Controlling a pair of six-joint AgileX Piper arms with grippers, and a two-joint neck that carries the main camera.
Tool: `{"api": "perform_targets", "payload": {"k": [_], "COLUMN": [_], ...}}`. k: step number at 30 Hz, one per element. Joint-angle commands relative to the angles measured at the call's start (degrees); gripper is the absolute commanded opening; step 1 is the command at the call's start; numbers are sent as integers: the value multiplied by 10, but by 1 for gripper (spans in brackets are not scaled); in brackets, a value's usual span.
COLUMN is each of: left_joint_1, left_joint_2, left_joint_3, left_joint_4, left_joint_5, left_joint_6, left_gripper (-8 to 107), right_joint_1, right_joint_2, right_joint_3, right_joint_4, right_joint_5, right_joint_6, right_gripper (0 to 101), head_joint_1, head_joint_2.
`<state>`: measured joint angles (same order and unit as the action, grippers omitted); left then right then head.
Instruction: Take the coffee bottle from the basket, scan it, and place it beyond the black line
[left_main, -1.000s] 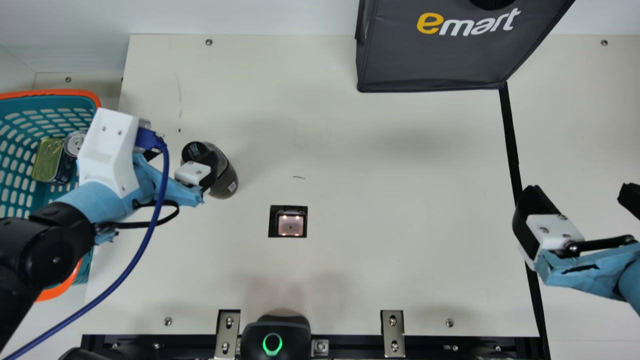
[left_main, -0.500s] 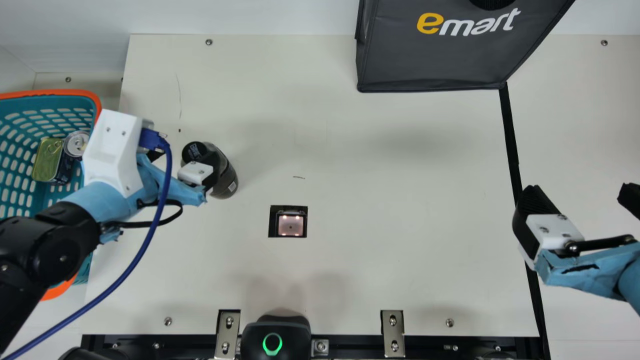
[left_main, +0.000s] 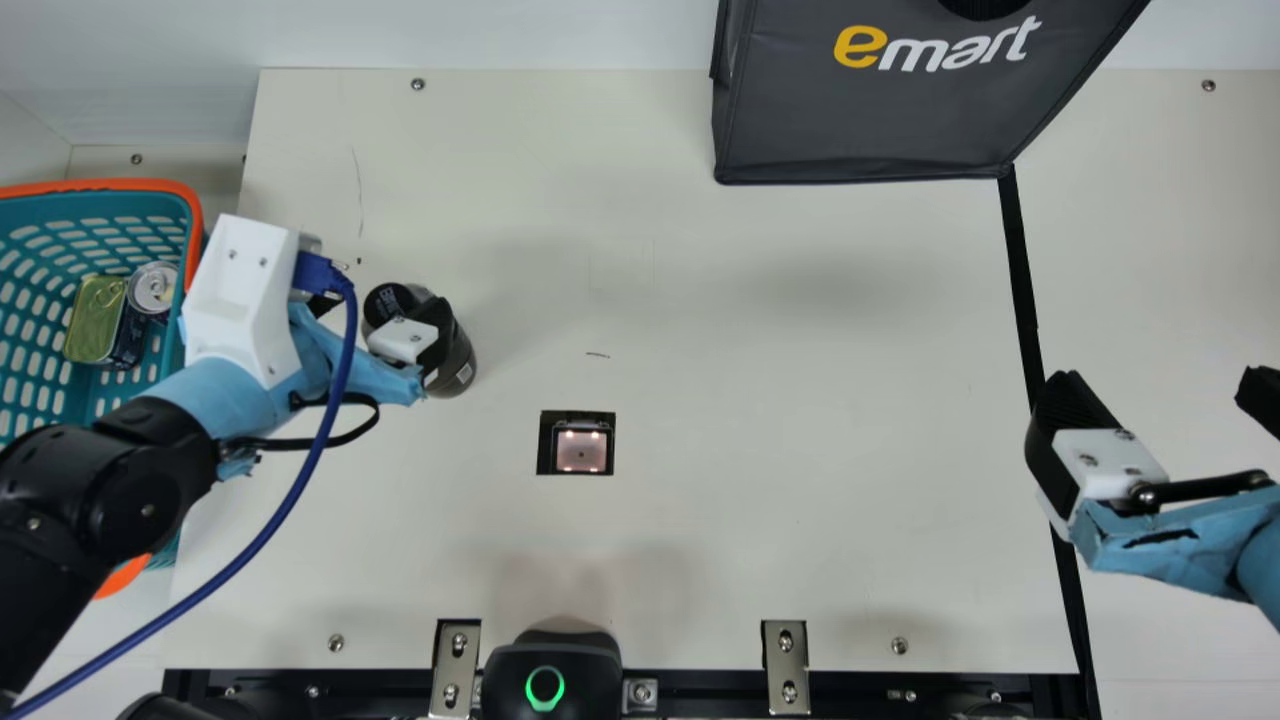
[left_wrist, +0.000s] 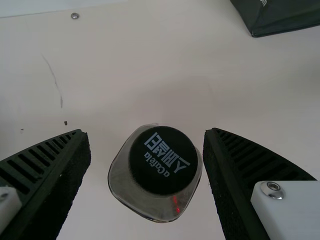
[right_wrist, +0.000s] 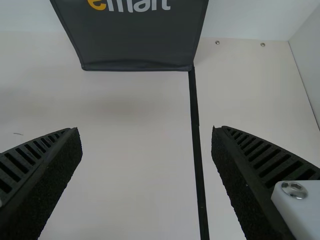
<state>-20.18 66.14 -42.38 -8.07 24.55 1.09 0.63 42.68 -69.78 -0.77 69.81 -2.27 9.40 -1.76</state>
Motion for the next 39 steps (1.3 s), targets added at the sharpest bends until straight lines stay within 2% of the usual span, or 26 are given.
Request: {"api": "perform_targets", "payload": {"k": [1, 2, 14, 24, 39], "left_joint_1": [-2, -3, -3, 9, -1], "left_joint_2": [1, 2, -4, -5, -23], "left_joint_3": [-1, -1, 6, -16, -58], "left_joint_4": [1, 1, -5, -29, -125], "left_joint_5": [0, 1, 8, 19, 52], "left_joint_6": [-2, -2, 10, 49, 176], "left_gripper": [90, 90, 10, 10, 10], "right_joint_1": [0, 0, 0, 0, 0], "right_joint_2": [0, 0, 0, 0, 0], "right_joint_3": [0, 0, 0, 0, 0], "right_joint_4": [0, 0, 0, 0, 0], "right_joint_5": [0, 0, 0, 0, 0], "right_joint_6": [0, 0, 0, 0, 0], "right_gripper": [91, 91, 91, 91, 91], "head_joint_1": [-15, -15, -15, -15, -15], "head_joint_2": [2, 2, 2, 2, 2]}}
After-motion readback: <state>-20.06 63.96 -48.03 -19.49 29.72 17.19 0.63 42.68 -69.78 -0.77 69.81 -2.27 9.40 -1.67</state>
